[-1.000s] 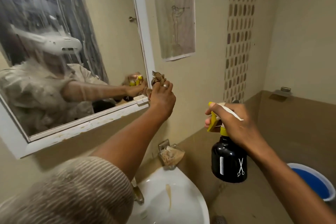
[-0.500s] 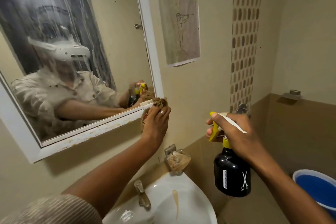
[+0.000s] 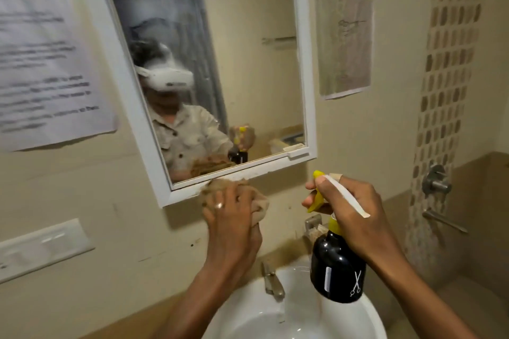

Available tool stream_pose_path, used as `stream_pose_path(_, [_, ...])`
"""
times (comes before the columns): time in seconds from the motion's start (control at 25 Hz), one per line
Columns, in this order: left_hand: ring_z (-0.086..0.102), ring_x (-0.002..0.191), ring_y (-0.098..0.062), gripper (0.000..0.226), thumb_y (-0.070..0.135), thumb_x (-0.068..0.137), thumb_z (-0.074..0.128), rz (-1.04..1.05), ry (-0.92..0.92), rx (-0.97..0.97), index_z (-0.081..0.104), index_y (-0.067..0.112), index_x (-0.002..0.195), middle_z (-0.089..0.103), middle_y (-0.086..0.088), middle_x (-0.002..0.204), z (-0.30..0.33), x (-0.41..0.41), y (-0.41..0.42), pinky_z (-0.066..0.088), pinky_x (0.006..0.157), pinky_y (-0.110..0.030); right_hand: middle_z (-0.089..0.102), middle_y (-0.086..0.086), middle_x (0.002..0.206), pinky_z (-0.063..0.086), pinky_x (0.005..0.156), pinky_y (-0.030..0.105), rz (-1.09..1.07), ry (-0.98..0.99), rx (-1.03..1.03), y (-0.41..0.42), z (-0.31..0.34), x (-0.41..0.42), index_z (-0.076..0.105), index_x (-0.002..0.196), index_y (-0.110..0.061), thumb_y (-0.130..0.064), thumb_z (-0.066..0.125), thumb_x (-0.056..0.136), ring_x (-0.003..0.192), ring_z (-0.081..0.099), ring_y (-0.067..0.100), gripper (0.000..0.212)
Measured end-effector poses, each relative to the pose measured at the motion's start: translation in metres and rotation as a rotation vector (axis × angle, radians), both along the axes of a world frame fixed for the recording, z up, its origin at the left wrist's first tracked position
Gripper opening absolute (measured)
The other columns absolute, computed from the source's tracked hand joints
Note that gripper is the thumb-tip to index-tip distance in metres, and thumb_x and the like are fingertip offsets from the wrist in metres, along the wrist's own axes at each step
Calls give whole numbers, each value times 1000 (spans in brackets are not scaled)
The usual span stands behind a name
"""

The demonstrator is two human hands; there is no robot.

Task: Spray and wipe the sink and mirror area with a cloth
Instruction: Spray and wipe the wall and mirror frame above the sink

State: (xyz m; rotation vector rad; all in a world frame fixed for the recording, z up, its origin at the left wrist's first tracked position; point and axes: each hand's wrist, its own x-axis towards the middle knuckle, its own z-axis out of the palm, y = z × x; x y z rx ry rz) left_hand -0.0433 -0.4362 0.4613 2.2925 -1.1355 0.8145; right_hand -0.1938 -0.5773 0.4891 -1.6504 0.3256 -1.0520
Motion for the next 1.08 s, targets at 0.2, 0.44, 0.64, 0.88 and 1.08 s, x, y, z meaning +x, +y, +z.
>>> stream_pose_path(0.2, [42, 111, -23, 37, 22, 74, 44, 204, 518, -913, 50, 22, 110, 44, -1, 117, -40, 18, 99, 39, 98, -47, 79, 1, 72, 63, 76, 48, 198, 123, -112, 102, -32, 48, 78, 79, -14, -48, 59, 89, 72, 78, 16, 41])
stream_pose_path(0.44, [44, 112, -21, 36, 14, 80, 49, 26, 493, -1004, 43, 35, 108, 39, 5, 118, -29, 43, 115, 43, 94, -39, 73, 9, 62, 60, 63, 37, 75, 134, -131, 145, -48, 78, 72, 71, -9, -22, 59, 102, 58, 71, 17, 36])
stream_pose_path(0.64, [39, 103, -14, 45, 6, 79, 53, -119, 476, -909, 44, 40, 105, 37, 7, 115, -14, 43, 85, 37, 87, -34, 74, 6, 61, 60, 66, 39, -109, 150, -59, 134, -45, 64, 73, 69, -11, -23, 58, 100, 59, 71, 19, 36])
stream_pose_path(0.88, [39, 111, -23, 42, 0, 77, 54, -131, 341, -841, 50, 24, 111, 38, -2, 119, -12, 54, 57, 40, 94, -53, 72, 9, 57, 62, 71, 54, -282, 160, 79, 102, -45, 41, 72, 69, -12, -39, 57, 92, 56, 70, 30, 38])
stream_pose_path(1.08, [37, 116, -30, 42, 0, 78, 58, -72, 377, -938, 44, 18, 114, 32, -8, 124, -13, 60, 29, 40, 93, -60, 72, 13, 58, 63, 72, 57, -310, 179, 111, 88, -44, 20, 73, 68, -7, -28, 59, 99, 60, 72, 34, 40])
